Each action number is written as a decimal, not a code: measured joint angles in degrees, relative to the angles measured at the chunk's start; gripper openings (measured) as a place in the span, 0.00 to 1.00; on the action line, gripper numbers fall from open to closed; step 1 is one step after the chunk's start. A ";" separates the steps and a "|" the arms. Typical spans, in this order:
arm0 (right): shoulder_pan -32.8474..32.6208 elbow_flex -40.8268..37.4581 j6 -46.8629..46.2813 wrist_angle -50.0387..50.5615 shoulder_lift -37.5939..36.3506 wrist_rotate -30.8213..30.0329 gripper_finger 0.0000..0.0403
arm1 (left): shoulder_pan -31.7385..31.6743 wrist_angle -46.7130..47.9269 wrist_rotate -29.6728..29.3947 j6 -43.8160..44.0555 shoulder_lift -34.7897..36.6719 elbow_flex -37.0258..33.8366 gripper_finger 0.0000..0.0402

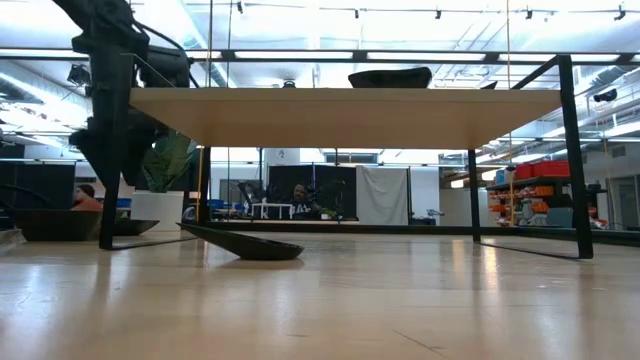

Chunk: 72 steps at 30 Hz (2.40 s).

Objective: Pick & Place Mini shaped plates
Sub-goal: Stack the leaf shaped plate on top of the leaf shaped plate on the shelf

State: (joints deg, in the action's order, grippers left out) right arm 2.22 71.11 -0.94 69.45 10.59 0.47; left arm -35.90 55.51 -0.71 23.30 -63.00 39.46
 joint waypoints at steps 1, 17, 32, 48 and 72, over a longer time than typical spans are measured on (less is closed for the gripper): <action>-0.01 0.00 0.01 0.01 0.00 0.00 0.02 | 0.00 -0.78 -0.16 0.00 0.00 -0.61 0.72; -0.02 0.00 0.01 0.01 0.00 0.00 0.02 | 0.86 -10.94 -1.26 0.10 0.00 -6.40 0.72; 0.00 0.00 0.00 0.01 0.00 0.00 0.02 | 4.13 -12.78 -9.52 -0.01 -1.05 -7.01 0.72; -0.01 0.00 0.00 0.02 0.00 0.00 0.02 | 5.81 -13.76 -8.35 3.10 -2.80 -7.24 0.72; -0.01 0.01 0.01 0.00 0.00 0.00 0.02 | 9.54 -15.13 -10.11 1.80 -6.47 -7.19 0.49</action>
State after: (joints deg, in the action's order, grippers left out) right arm 2.21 71.12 -0.93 69.45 10.59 0.47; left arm -26.36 40.38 -10.82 25.10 -69.47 32.27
